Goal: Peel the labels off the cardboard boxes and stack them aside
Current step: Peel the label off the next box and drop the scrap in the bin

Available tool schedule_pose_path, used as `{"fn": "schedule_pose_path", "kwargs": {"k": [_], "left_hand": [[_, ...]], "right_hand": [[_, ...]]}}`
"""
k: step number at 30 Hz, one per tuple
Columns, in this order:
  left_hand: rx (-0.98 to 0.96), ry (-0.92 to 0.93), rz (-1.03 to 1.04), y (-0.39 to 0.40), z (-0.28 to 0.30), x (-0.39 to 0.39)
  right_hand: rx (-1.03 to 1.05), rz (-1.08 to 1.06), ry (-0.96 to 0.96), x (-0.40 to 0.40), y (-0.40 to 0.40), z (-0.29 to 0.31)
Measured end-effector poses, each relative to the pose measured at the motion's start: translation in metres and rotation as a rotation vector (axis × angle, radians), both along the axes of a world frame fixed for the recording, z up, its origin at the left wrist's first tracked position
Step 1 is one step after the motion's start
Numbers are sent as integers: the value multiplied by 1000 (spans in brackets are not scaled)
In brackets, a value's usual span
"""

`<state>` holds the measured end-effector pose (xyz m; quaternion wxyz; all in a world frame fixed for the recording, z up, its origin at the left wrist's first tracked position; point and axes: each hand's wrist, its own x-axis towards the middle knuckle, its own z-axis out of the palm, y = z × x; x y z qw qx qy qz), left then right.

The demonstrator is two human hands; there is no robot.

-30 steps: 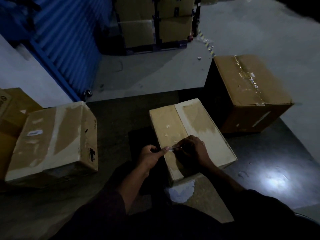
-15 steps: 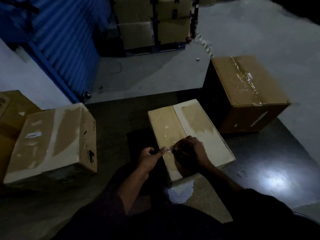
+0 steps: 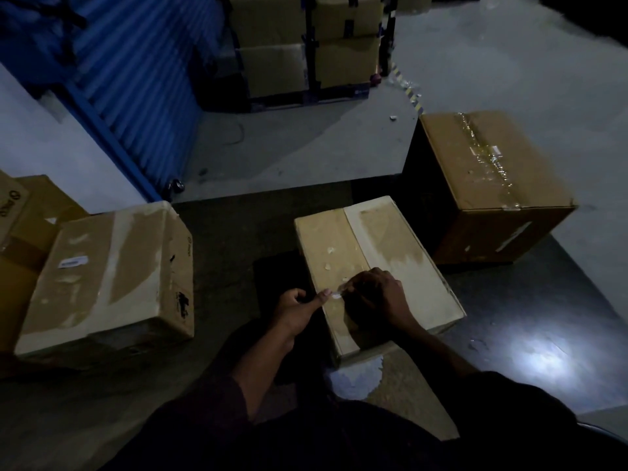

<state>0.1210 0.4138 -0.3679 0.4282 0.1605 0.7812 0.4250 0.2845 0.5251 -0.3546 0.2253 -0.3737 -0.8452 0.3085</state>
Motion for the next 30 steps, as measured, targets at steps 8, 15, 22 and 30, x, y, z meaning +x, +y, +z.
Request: {"fn": "schedule_pose_path", "kwargs": {"k": [8,15,22,30], "left_hand": [[3,7,-4,0,0,0],[-9,29,13,-3,2,-2],[-13,11,-7,-1,1,-4],[1,3,-10,-1,1,-5]], "right_hand": [[-67,35,75,4,2,6],[-153,45,-2,0,1,21],[-290,-46,-66,-11,8,15],[-310,-91,-95,-19,9,16]]}}
